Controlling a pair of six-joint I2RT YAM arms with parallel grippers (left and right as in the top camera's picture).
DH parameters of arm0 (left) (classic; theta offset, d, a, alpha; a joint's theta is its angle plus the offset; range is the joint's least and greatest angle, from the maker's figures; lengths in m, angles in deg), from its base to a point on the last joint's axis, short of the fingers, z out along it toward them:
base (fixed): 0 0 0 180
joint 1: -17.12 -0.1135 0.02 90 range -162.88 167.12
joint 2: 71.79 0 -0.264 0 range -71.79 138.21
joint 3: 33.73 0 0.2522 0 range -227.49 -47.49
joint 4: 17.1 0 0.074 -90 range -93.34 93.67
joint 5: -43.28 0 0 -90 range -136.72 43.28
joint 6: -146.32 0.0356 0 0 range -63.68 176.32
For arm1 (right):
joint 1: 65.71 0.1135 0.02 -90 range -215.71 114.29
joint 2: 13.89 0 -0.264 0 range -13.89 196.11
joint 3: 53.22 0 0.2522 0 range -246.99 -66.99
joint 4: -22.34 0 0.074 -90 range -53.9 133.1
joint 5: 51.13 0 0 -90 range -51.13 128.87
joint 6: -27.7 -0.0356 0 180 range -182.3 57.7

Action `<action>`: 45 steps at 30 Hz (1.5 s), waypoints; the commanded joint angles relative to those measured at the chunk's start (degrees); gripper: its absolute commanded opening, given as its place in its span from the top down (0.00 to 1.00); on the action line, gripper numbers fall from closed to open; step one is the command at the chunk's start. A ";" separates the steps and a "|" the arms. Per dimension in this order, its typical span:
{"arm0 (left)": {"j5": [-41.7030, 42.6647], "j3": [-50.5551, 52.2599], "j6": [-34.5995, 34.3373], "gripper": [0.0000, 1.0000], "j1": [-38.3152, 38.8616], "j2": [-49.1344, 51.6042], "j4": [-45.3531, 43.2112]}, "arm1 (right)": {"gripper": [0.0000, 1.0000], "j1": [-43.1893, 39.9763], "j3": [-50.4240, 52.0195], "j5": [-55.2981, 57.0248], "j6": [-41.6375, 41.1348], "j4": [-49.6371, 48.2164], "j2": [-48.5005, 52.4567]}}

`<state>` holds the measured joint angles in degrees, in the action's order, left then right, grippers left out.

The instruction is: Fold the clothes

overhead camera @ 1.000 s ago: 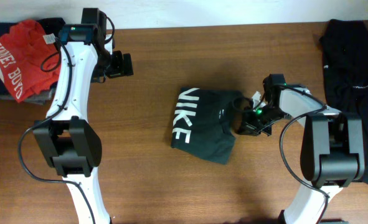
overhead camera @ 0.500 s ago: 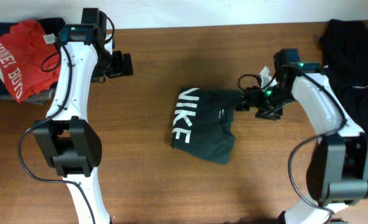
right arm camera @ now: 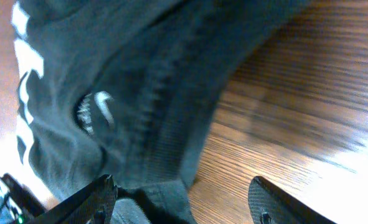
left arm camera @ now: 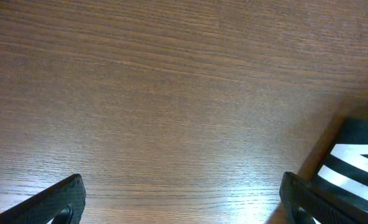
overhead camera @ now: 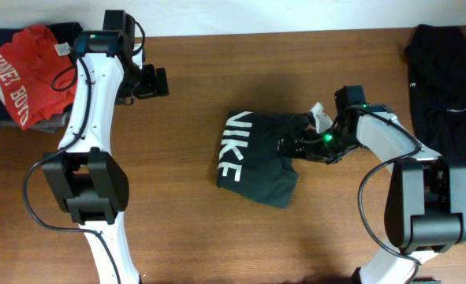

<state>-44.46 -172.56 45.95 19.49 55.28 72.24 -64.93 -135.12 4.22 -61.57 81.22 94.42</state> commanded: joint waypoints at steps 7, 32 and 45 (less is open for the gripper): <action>-0.57 0.35 -0.50 0.01 -0.28 -1.18 0.09 | 0.30 0.83 1.73 -4.46 6.82 -2.40 0.33; -0.57 0.35 -0.50 0.01 -0.31 -1.18 0.11 | 0.96 0.81 4.90 -8.57 8.44 -8.59 1.46; -0.57 0.35 -0.50 0.01 -0.28 -1.18 0.04 | 0.96 0.39 -4.85 8.24 0.85 5.55 1.44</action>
<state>-44.46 -172.56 45.95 19.49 55.28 72.28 -64.50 -135.80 3.63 -57.05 84.15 95.47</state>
